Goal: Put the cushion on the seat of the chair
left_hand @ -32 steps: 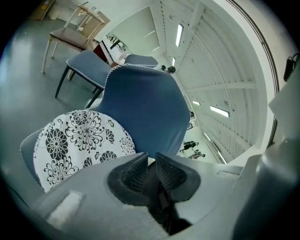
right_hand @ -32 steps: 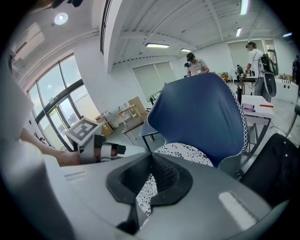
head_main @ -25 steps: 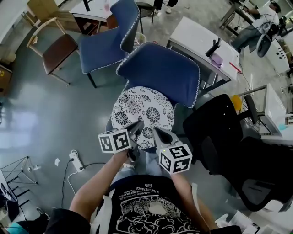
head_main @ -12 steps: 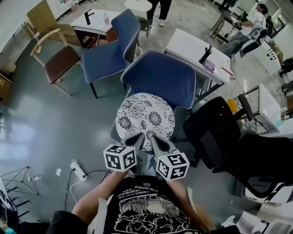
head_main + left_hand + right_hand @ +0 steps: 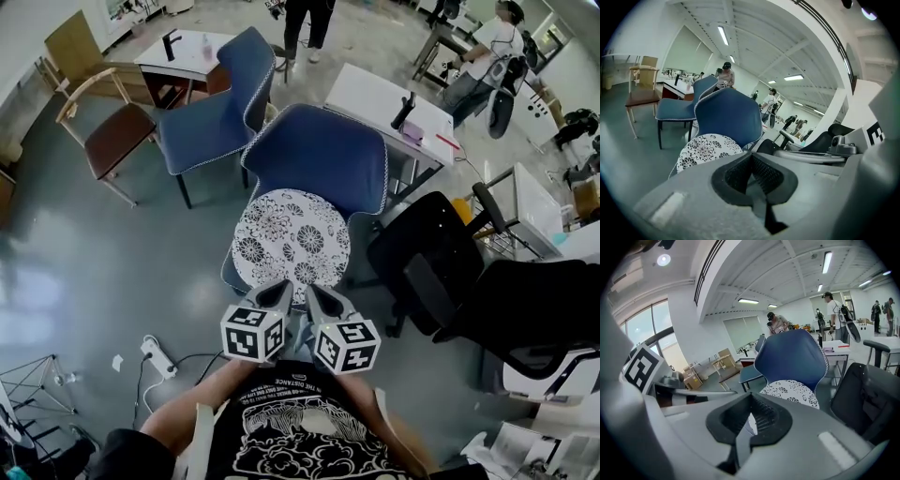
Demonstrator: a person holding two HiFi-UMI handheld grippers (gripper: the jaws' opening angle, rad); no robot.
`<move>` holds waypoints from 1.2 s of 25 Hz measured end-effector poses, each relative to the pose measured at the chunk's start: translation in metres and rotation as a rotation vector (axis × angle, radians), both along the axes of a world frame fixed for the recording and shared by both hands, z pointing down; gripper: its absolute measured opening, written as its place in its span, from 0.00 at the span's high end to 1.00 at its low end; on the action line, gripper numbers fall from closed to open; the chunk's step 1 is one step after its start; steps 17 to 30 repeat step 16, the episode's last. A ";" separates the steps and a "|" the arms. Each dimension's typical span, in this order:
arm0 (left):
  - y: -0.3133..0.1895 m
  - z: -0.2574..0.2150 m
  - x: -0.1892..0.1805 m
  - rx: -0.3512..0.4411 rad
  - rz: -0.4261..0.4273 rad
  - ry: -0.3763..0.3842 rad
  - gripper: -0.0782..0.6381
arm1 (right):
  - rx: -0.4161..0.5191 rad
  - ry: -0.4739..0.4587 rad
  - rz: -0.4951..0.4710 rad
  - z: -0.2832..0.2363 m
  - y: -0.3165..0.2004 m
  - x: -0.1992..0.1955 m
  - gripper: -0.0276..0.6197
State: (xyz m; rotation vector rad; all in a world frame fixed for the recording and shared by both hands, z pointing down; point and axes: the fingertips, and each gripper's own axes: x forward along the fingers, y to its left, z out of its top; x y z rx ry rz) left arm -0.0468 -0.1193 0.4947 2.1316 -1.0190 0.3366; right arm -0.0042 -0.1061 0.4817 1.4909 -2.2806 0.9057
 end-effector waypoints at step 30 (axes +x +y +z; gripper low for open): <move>0.015 0.005 0.005 0.003 0.047 0.014 0.91 | 0.013 0.049 -0.005 0.002 0.019 -0.005 0.97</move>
